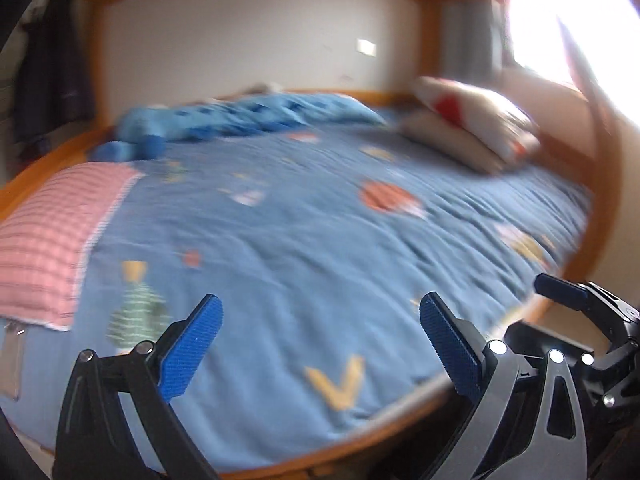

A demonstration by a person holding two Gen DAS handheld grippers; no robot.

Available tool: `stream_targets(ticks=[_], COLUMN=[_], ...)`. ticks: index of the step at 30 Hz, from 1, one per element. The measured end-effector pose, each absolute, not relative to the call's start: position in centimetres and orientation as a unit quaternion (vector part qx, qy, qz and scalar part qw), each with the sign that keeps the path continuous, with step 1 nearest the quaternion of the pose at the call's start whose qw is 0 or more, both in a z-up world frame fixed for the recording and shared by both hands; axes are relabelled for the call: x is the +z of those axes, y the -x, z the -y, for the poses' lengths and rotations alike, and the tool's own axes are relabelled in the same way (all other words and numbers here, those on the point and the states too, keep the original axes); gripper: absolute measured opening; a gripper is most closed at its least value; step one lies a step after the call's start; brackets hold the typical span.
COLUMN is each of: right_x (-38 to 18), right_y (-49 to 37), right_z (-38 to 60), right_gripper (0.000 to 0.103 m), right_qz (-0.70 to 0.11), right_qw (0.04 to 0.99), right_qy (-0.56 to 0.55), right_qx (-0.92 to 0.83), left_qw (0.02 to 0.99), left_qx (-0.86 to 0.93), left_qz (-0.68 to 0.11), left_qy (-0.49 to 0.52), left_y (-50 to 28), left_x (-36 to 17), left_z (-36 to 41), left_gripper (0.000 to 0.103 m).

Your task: Collect trash

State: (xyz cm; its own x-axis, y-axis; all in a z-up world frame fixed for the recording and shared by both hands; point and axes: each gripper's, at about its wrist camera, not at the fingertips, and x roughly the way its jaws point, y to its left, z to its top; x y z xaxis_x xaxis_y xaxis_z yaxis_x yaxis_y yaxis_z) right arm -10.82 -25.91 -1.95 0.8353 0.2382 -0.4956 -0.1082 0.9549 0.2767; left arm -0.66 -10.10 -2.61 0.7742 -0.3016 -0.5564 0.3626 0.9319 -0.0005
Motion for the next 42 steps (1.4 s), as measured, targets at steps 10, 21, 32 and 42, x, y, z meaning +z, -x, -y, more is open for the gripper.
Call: stream_targets(ticks=[10,21,32,42], right_x=[0.4,-0.8,-3.1,-4.9], right_y=[5.4,2.9,-0.1,-4.6], right_z=[21.6,20.3,19.5,19.0], right_gripper=[0.095,0.095,0.094,0.094], right_qz=[-0.227,-0.245,-0.279,-0.301], right_qw=[0.958,0.95,0.938,0.933], right_qy=[-0.111,-0.123,-0.133,-0.124], right_qx=[0.133,0.149,0.157,0.155], left_qw=[0.969,0.984,0.976,0.97], left_qx=[-0.071,-0.007,-0.021,0.002], left_qz=[-0.236,-0.174,-0.219,-0.245], left_qy=[-0.015,-0.037,0.006,0.014], left_y=[0.2,-0.4,-3.8,-6.9], left_x=[0.0,1.2,0.1,-0.9], left_z=[3.9,3.4,1.8,0.3], left_gripper=[0.099,0.099,0.099,0.099])
